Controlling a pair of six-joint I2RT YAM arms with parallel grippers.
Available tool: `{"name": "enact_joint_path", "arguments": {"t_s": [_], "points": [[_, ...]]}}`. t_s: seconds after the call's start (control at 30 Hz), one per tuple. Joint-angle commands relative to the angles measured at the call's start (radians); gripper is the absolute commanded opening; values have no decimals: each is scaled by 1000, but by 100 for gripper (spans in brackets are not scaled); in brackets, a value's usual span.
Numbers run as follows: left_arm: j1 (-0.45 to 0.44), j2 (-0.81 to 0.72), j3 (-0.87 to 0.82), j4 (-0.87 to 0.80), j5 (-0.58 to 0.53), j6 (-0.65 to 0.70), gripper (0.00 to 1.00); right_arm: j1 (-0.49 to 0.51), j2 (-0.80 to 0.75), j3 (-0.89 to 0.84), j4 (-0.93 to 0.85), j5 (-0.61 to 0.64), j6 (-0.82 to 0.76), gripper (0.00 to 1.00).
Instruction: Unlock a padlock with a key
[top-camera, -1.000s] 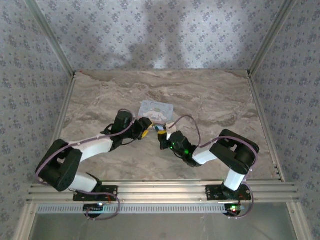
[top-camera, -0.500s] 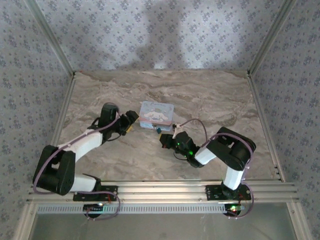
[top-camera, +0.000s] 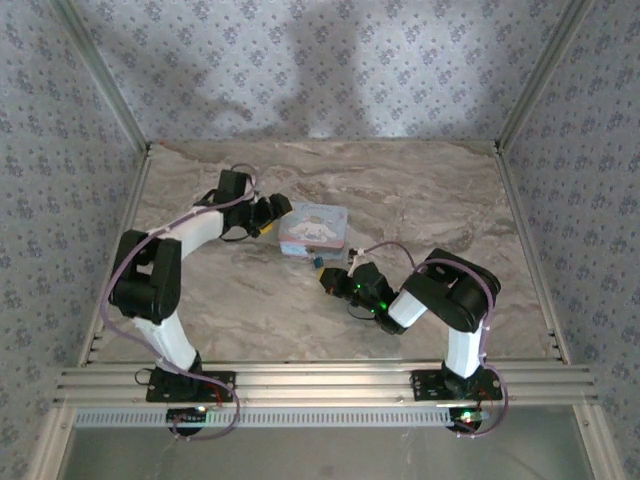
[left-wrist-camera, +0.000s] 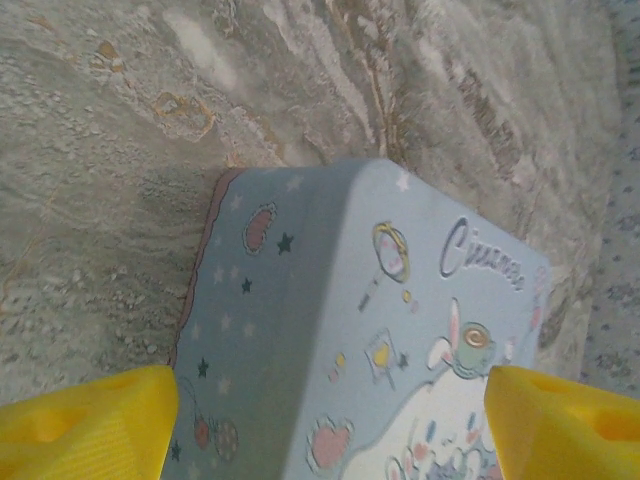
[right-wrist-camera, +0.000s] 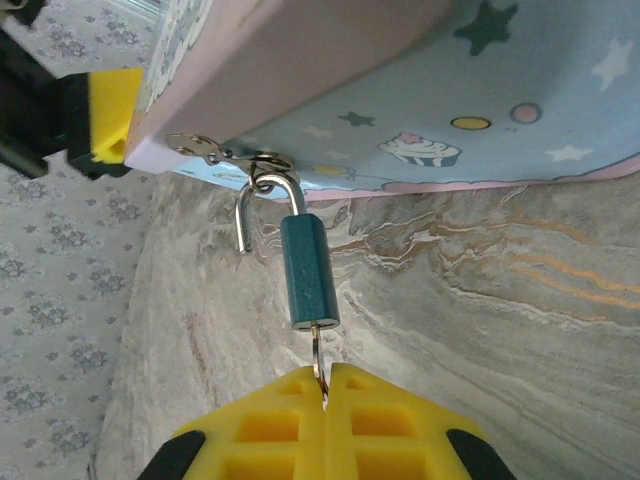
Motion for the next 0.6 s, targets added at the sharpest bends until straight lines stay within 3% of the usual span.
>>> {"name": "enact_joint_path", "arguments": {"t_s": [0.0,0.33,0.57], "points": [[-16,43,54,-77,29,62,80,-9,9,-3,-33,-4,20,0],[-33,82,15,-67,-15,54,76,-15,-19,-27,-61,17,4,3],[-34,61,-57,-41,-37,36,72,-17,-180,-34,-286,82,-119,30]]}}
